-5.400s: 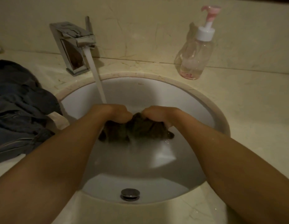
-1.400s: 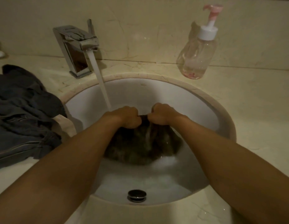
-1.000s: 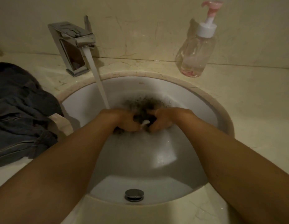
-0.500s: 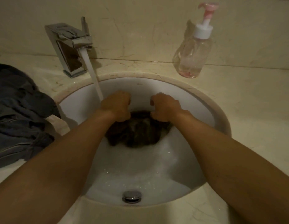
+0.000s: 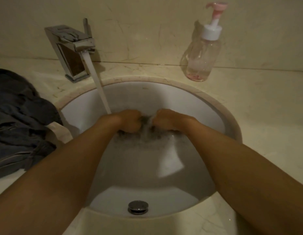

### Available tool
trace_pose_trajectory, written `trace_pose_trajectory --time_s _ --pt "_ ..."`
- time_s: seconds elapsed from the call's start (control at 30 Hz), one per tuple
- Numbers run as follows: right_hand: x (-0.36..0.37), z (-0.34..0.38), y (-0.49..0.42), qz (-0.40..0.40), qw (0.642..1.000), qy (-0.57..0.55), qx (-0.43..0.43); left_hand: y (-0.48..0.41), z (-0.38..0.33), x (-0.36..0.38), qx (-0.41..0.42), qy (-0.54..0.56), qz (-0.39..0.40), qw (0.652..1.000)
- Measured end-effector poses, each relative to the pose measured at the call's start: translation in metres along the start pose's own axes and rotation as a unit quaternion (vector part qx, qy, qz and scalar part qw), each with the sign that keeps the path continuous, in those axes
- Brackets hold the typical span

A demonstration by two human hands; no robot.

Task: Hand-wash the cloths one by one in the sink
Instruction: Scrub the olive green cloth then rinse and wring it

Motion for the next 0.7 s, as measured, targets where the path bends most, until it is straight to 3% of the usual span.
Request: trace_pose_trajectory --time_s 0.07,0.13,0.2,0.3,0.37,0.43,0.53,0.6,0.7 --pt "-0.006 -0.003 0.0 -0.012 0.996 -0.089 0.018 -0.001 0.0 -0.004 -0.004 0.047 -0.004 0.999" --pt "-0.013 -0.01 -0.001 -0.044 0.996 -0.071 0.027 0.0 0.005 -0.005 -0.005 0.05 -0.019 0.999" --pt "-0.023 -0.013 0.002 -0.112 0.993 0.026 0.009 0.001 0.014 -0.011 -0.012 0.029 -0.086 0.996" --pt "-0.032 -0.002 0.01 -0.17 0.984 0.009 -0.062 0.006 0.013 -0.023 0.021 0.028 -0.213 0.976" --pt "-0.021 0.004 0.008 -0.062 0.994 0.042 -0.076 0.003 0.009 -0.019 0.041 0.019 -0.16 0.986" --pt "0.0 0.003 0.009 0.073 0.988 0.129 -0.047 0.0 0.003 -0.002 0.042 -0.021 -0.015 0.999" --pt "0.004 -0.005 0.009 0.055 0.976 0.212 -0.014 0.003 0.003 0.022 0.041 -0.096 0.125 0.987" --pt "0.002 -0.003 0.012 0.021 0.975 0.216 -0.037 0.002 0.01 0.022 0.021 -0.135 0.111 0.984" --pt "0.003 0.005 0.015 0.012 0.985 0.166 -0.049 0.0 0.008 0.006 0.011 -0.082 0.019 0.996"
Point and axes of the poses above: each hand's wrist, its own y-axis away from the middle knuckle, its own x-axis out of the palm, z = x × y, the point moved 4 cm from there along -y, towards the middle knuckle, and after that the axes turned 3 degrees about y, right-handed, at the moved point
